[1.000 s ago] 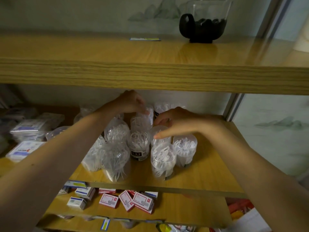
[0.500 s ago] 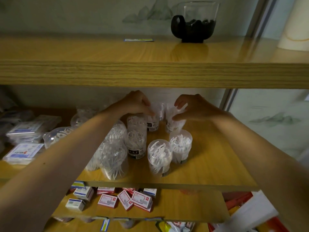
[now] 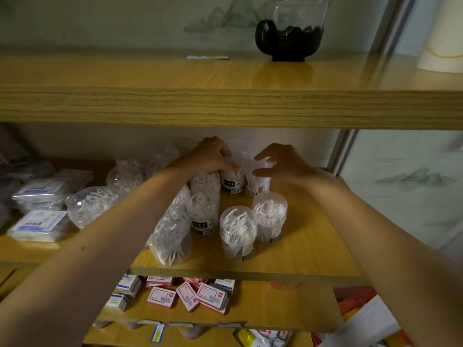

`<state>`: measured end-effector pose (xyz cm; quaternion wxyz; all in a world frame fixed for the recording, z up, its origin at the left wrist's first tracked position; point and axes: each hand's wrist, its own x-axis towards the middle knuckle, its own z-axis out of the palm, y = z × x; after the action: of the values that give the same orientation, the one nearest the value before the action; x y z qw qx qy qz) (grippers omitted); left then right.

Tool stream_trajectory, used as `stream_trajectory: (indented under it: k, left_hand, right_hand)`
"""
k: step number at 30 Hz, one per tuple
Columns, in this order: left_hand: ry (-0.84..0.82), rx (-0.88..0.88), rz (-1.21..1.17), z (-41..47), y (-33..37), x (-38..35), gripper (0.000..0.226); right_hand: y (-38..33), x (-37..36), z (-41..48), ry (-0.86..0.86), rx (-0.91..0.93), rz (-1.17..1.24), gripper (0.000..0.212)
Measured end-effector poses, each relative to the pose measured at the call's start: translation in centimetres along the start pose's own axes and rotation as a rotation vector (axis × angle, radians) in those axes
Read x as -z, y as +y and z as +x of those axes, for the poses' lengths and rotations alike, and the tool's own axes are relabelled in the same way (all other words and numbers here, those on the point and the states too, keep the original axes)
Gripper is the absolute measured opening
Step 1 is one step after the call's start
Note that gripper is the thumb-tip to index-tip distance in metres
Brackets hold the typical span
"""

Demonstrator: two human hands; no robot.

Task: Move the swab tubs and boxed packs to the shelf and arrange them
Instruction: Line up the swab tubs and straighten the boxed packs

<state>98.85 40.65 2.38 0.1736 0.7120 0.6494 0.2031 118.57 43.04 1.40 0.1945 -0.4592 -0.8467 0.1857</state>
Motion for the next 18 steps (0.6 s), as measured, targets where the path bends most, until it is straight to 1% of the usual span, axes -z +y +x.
stream_trajectory:
  k: [2, 4, 6, 8, 10, 11, 14, 18]
  left_hand:
    - [-0.046, -0.022, 0.032, -0.5, 0.0, 0.5, 0.037]
    - [-0.056, -0.038, 0.058, -1.3, -0.1, 1.4, 0.047]
    - [-0.049, -0.046, 0.088, -2.4, -0.4, 2.7, 0.042]
    - [-0.086, -0.013, 0.058, -3.7, -0.8, 4.0, 0.034]
    - [-0.141, 0.0, 0.046, -4.8, -1.1, 4.8, 0.034]
    - [-0.164, 0.003, 0.064, -5.0, -1.3, 5.0, 0.033]
    - [-0.188, -0.006, 0.089, -5.3, -1.7, 4.6, 0.03]
    - [-0.154, 0.02, 0.006, -5.2, -2.2, 4.2, 0.03]
  right_hand:
    - [-0.3, 0.5, -0.8, -0.017, 0.007, -0.006, 0.045]
    - [-0.9, 1.7, -2.2, -0.01, 0.012, 0.036, 0.046]
    - [-1.5, 3.1, -3.9, -0.042, 0.011, 0.086, 0.04]
    - [-2.1, 4.2, -5.7, -0.174, -0.018, 0.077, 0.041]
    - [-2.3, 4.4, -7.0, -0.314, -0.021, 0.017, 0.05]
    - [-2.2, 4.1, -7.4, -0.35, -0.01, 0.001, 0.054]
    - [-2.2, 3.3, -8.1, -0.365, 0.016, -0.003, 0.057]
    - [-2.1, 2.8, -8.0, -0.34, 0.027, -0.089, 0.063]
